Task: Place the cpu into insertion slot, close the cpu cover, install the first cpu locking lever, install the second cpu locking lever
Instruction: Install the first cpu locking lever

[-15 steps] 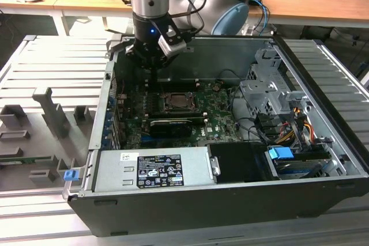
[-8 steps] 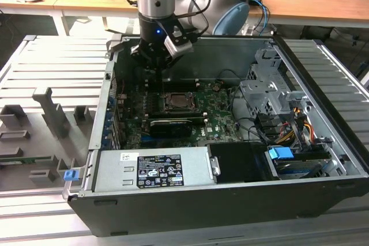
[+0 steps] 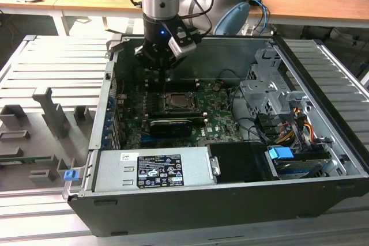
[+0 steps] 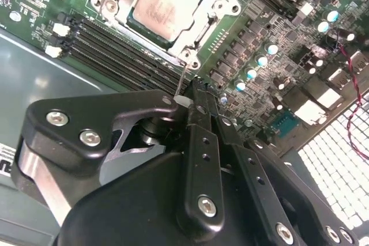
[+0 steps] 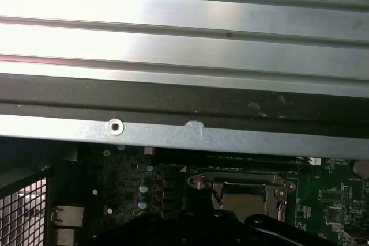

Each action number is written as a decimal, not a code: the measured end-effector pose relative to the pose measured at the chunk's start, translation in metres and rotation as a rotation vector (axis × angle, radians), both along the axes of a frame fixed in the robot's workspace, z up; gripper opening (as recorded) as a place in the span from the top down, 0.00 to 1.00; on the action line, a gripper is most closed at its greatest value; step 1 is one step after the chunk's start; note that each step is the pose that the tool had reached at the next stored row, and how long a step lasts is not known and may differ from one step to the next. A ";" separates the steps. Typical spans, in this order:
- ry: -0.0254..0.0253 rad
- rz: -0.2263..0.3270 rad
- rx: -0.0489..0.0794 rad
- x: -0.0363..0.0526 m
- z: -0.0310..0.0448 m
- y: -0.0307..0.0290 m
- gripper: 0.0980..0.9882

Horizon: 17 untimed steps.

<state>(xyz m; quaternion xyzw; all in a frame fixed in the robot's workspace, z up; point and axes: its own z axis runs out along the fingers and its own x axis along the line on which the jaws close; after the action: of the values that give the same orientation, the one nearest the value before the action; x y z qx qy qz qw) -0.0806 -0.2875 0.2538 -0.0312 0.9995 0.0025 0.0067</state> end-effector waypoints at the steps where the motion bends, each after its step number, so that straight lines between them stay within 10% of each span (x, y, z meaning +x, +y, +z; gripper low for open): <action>1: 0.0000 0.000 0.000 0.0011 -0.0002 0.0000 0.99; 17: 0.0000 0.000 0.000 0.0148 -0.0017 0.0000 0.99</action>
<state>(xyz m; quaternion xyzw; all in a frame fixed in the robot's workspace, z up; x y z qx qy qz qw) -0.0657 -0.2876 0.2521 -0.0312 0.9995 0.0026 0.0067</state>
